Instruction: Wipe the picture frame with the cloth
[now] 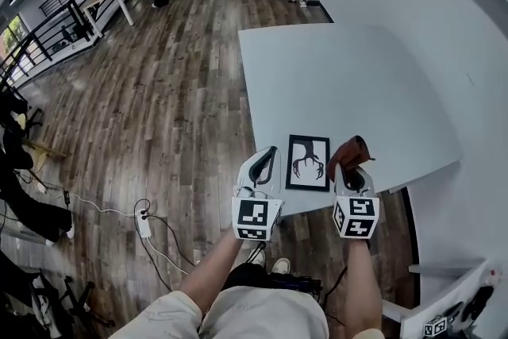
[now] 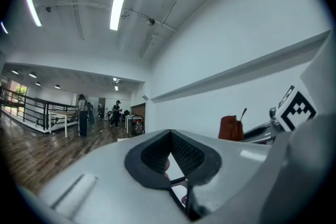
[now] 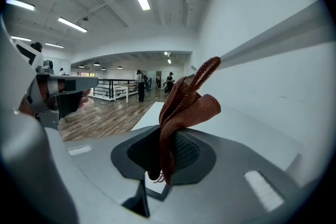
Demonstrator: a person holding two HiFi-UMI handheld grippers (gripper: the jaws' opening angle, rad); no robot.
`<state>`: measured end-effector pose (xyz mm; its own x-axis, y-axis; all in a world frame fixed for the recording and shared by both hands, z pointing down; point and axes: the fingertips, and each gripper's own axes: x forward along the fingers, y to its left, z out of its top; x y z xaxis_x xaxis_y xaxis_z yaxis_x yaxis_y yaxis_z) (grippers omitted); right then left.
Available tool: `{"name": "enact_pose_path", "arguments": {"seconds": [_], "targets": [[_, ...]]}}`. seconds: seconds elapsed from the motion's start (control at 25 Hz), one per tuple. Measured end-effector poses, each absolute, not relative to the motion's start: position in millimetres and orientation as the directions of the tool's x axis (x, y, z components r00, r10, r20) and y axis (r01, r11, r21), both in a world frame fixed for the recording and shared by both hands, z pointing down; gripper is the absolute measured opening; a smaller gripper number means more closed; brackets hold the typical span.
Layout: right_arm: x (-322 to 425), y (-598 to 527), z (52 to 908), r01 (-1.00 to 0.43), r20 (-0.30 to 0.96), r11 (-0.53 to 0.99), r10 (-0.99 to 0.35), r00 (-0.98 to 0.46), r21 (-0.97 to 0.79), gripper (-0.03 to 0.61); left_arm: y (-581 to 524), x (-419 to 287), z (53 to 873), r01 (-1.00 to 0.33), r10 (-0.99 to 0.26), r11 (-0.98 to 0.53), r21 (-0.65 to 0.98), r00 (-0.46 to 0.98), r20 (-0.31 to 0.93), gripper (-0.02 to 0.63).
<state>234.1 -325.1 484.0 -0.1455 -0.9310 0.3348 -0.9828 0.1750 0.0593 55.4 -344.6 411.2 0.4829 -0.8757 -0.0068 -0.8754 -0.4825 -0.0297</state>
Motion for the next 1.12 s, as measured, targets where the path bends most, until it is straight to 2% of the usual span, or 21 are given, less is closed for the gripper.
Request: {"name": "enact_pose_path", "arguments": {"seconds": [0.2,0.4,0.64,0.92,1.12], "targets": [[205,-393,535,-0.961,0.523,0.278,-0.816,-0.245,-0.016,0.083,-367,66,426,-0.857,-0.859,-0.513,-0.056,0.512,0.021,0.000],[153,-437,598,-0.902,0.728,0.413,-0.579,-0.367,-0.126,0.083,-378,51,437,-0.869,-0.870,-0.493,-0.037,0.492,0.035,0.000],[128,-463,650,-0.892,0.849,0.388,-0.366,-0.380,-0.232,0.083,-388,32,458,-0.880,-0.878,-0.475,-0.018,0.473,0.074,0.000],[141,-473,670,-0.913,0.873,0.310,-0.325,-0.364,-0.265,0.083,-393,28,473,-0.875,-0.871,-0.484,-0.013,0.481,0.098,0.000],[192,-460,675,-0.946,0.892,0.227,-0.339,-0.299,-0.231,0.083,-393,38,475,-0.860,-0.857,-0.510,-0.015,0.507,0.091,0.000]]}}
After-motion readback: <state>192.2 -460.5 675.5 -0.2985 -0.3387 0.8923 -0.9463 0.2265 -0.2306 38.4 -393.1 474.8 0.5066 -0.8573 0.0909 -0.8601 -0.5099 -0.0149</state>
